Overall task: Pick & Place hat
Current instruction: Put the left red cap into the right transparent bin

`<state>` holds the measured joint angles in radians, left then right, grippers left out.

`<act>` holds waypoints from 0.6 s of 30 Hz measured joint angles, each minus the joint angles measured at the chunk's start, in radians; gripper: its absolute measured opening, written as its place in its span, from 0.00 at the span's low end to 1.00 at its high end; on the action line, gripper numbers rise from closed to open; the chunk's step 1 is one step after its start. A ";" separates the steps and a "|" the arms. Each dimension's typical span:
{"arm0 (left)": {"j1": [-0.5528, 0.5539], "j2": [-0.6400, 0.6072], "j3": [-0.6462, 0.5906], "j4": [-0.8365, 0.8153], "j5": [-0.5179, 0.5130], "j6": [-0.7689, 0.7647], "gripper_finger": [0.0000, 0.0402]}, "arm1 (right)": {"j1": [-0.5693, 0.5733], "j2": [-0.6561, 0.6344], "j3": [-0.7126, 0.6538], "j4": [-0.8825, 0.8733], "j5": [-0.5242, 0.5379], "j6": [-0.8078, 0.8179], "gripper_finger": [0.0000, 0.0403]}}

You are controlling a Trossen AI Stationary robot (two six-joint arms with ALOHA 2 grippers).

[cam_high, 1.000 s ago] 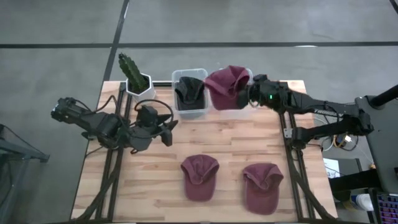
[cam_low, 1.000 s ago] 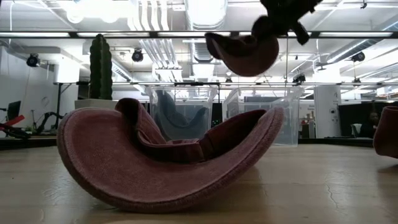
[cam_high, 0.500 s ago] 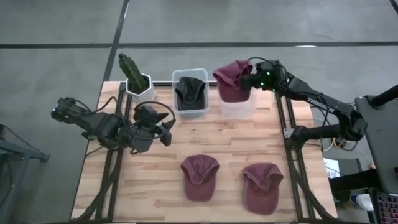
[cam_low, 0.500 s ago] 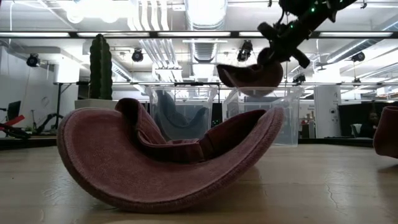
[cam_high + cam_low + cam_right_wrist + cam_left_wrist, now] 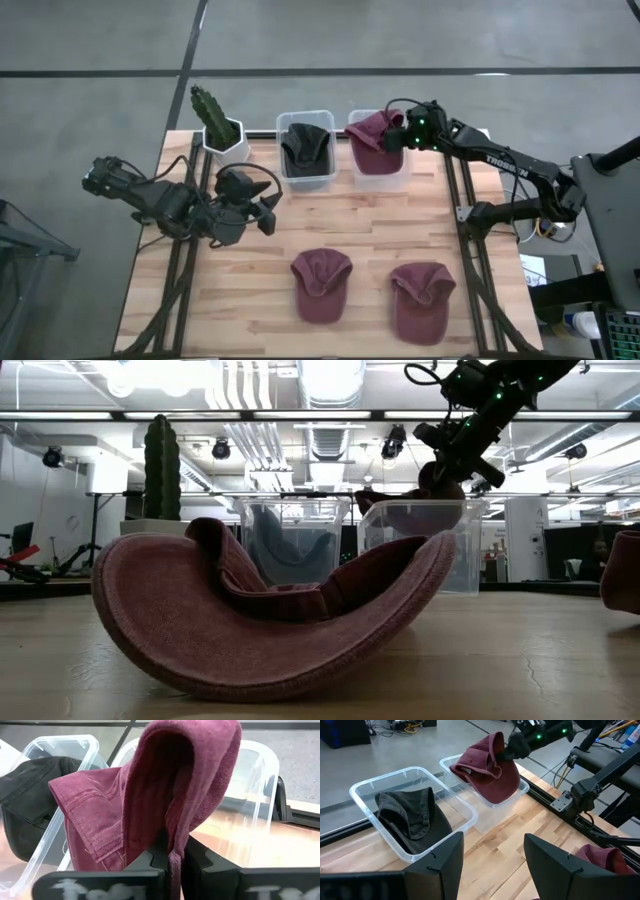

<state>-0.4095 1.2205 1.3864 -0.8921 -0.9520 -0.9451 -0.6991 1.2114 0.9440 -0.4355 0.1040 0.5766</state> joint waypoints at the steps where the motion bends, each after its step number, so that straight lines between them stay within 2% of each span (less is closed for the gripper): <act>1: 0.000 0.000 0.000 0.000 0.000 0.000 0.50 | 0.000 0.000 -0.001 0.001 0.000 0.000 0.05; 10: 0.000 0.000 0.000 0.000 0.000 0.000 0.50 | 0.000 0.000 -0.002 -0.005 0.000 0.000 0.10; 18: 0.000 0.000 0.000 0.000 0.000 0.000 0.50 | 0.000 0.001 -0.002 -0.059 -0.002 0.000 0.20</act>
<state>-0.4095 1.2202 1.3861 -0.8921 -0.9520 -0.9451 -0.6991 1.2121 0.9422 -0.4945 0.1024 0.5768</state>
